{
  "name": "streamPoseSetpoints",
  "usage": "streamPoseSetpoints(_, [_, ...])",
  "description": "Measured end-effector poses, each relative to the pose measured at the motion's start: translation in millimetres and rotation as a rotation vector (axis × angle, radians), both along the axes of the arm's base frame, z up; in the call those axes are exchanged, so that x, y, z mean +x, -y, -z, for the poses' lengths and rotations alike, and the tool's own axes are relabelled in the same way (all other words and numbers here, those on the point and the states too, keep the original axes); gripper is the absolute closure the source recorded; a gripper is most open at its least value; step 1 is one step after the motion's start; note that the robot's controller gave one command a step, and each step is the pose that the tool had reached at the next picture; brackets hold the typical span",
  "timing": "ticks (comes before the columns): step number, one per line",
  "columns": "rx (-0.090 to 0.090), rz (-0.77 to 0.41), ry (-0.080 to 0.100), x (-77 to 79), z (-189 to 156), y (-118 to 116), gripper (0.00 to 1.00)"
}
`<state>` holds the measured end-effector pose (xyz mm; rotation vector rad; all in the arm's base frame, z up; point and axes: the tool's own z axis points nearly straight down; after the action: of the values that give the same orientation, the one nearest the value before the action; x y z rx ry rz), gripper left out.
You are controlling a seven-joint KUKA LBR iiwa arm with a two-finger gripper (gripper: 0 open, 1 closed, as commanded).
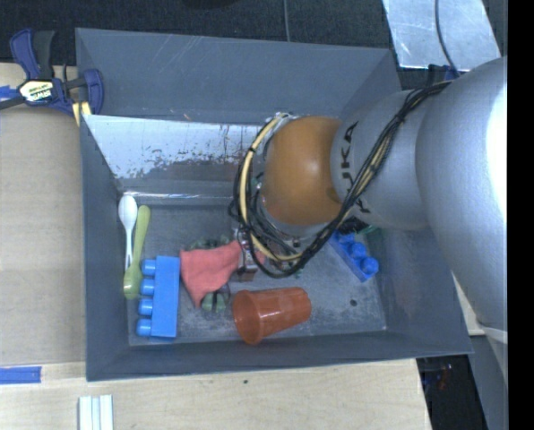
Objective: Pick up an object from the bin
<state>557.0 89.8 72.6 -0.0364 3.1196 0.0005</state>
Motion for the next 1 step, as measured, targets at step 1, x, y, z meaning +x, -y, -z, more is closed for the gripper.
streamPoseSetpoints(1, [0.0, 0.0, 0.0, 0.0, 0.0, 0.0, 1.0])
